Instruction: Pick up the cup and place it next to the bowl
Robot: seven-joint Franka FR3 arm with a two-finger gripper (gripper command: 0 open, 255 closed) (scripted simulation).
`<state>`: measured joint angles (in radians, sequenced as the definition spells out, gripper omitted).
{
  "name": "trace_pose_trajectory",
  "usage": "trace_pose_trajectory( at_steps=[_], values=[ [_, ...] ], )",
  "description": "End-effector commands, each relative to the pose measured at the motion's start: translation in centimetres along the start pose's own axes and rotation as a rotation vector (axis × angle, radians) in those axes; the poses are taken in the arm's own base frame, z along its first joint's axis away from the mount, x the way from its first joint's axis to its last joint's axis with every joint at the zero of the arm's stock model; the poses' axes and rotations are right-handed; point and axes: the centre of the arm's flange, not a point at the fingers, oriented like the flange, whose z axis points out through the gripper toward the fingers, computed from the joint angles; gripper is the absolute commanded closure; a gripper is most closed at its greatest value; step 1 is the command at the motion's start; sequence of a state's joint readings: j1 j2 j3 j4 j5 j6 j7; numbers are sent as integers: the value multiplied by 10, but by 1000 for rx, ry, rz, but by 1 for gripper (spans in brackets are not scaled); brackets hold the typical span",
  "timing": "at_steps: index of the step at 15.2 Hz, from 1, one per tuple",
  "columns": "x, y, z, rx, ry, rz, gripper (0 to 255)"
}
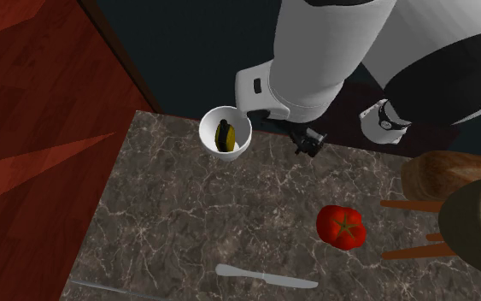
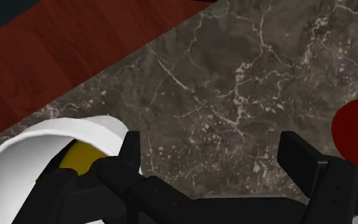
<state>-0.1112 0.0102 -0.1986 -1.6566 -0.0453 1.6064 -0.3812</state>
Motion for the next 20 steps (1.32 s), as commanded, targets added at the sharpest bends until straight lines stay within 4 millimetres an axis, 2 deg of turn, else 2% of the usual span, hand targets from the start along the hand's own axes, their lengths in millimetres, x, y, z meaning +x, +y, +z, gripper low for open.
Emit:
trace_pose_trajectory(
  at_steps=[1,5,6,13,20],
  values=[
    [16,16,-10,-1,10,-4,0],
    [51,49,-24,-3,30,-11,0],
    [53,51,-25,-3,31,-11,0],
    [54,51,15,-3,31,-11,0],
    [54,51,15,-3,31,-11,0]
  ],
)
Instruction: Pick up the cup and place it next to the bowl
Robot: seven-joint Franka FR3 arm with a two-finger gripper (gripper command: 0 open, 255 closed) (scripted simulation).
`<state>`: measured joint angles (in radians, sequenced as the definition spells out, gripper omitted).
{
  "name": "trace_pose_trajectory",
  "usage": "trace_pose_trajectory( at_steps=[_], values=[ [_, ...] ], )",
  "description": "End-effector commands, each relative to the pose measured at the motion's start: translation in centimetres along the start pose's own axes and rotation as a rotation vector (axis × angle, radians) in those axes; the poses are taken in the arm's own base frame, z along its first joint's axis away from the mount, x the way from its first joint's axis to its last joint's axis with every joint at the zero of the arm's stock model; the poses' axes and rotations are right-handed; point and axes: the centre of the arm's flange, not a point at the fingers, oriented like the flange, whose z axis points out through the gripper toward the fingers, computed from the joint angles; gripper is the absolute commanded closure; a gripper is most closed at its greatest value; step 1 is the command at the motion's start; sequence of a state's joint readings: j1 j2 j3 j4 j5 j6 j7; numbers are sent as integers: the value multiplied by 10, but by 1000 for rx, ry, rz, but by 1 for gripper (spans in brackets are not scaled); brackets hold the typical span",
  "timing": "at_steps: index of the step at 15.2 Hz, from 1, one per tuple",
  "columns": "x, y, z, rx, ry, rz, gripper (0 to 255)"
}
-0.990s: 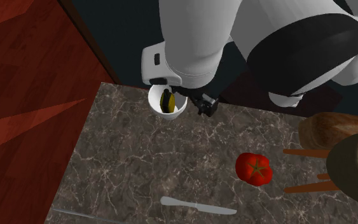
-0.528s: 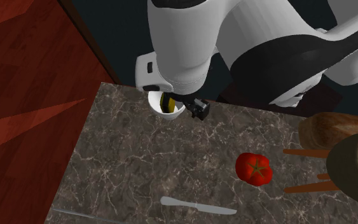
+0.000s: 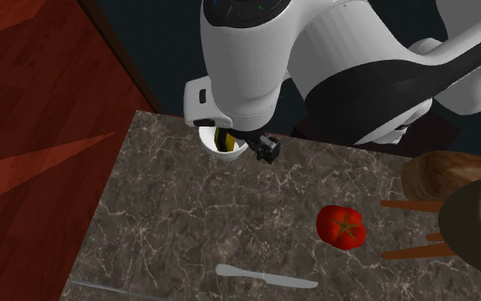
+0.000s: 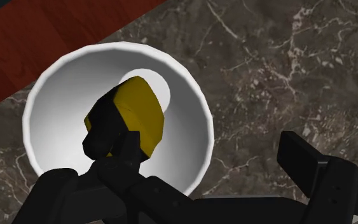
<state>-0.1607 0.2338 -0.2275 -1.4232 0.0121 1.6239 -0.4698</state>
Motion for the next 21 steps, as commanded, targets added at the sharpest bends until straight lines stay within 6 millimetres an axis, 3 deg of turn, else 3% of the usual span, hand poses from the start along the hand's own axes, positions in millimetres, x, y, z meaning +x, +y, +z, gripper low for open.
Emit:
trace_pose_trajectory(
  at_steps=[1,2,11,21],
  values=[
    [0,0,0,0,0,0,0],
    [0,0,0,0,0,0,255],
    [0,0,0,0,0,0,255],
    [-2,1,-53,0,0,0,255]
  ],
)
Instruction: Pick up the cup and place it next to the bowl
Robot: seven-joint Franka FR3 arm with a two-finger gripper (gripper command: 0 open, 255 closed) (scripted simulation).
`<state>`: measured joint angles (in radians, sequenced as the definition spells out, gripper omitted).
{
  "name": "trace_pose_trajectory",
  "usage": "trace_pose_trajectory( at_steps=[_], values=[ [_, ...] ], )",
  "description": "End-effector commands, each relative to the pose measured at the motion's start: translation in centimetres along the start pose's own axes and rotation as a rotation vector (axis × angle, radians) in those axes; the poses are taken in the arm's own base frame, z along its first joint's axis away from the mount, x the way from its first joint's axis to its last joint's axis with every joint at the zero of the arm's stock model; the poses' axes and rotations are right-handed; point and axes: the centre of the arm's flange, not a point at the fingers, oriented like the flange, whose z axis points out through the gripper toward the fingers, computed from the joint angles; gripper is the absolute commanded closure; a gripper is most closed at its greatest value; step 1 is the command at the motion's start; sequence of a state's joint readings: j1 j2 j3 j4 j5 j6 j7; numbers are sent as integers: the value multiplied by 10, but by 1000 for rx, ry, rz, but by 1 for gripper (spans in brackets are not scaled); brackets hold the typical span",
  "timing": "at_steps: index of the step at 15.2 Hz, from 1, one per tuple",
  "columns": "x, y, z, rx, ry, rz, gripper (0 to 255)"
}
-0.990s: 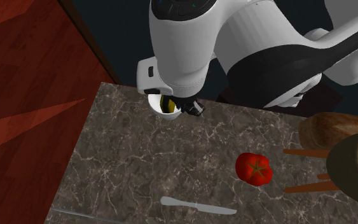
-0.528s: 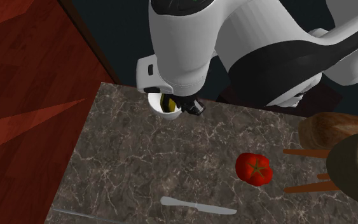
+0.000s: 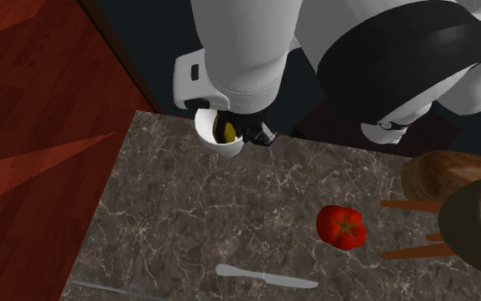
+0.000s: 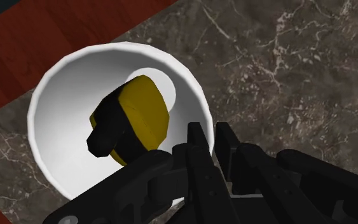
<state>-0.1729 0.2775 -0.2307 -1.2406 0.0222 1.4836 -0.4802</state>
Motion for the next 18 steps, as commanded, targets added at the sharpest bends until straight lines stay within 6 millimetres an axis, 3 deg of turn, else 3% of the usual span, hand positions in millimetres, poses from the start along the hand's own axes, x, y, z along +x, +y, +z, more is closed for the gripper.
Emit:
trace_pose_trajectory(
  at_steps=[1,15,18],
  values=[
    [-1,-2,-11,0,0,0,255],
    [-4,0,-85,0,0,0,255],
    [-5,-39,-85,0,0,0,255]
  ],
)
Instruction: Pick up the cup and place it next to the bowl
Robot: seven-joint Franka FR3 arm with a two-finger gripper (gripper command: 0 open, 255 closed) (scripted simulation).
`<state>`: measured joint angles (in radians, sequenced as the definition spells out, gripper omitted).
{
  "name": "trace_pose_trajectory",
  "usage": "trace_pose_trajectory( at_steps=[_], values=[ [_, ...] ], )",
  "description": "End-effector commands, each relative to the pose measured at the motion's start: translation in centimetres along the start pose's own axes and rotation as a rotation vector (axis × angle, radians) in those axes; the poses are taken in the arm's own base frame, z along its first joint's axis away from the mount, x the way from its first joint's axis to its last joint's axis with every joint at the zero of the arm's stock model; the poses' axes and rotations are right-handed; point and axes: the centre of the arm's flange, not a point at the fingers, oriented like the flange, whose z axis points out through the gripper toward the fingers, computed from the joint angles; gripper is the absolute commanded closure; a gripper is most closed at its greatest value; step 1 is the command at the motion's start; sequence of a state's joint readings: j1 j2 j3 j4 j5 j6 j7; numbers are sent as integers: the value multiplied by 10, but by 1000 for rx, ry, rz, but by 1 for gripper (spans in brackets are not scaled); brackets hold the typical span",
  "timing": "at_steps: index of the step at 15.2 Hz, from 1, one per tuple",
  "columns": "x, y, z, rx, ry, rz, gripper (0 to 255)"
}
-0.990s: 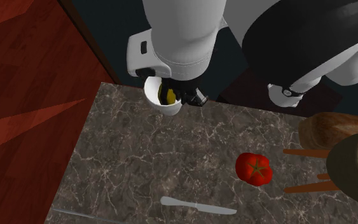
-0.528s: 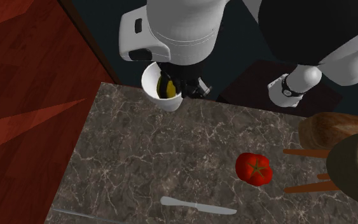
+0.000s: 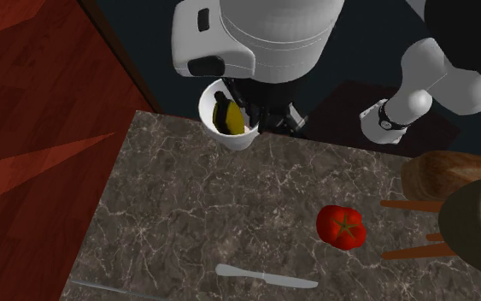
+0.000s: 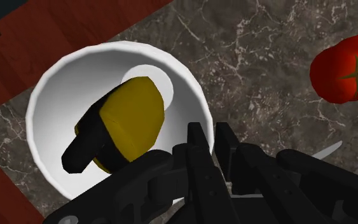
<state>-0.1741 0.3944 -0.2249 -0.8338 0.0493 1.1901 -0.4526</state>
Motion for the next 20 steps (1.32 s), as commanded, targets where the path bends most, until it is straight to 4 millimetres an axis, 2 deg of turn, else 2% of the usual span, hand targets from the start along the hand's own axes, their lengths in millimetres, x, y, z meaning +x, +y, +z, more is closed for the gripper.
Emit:
trace_pose_trajectory(
  at_steps=[1,20],
  values=[
    [0,-25,-3,-1,2,1,255],
    [-6,-275,-8,-1,2,1,255]
  ],
)
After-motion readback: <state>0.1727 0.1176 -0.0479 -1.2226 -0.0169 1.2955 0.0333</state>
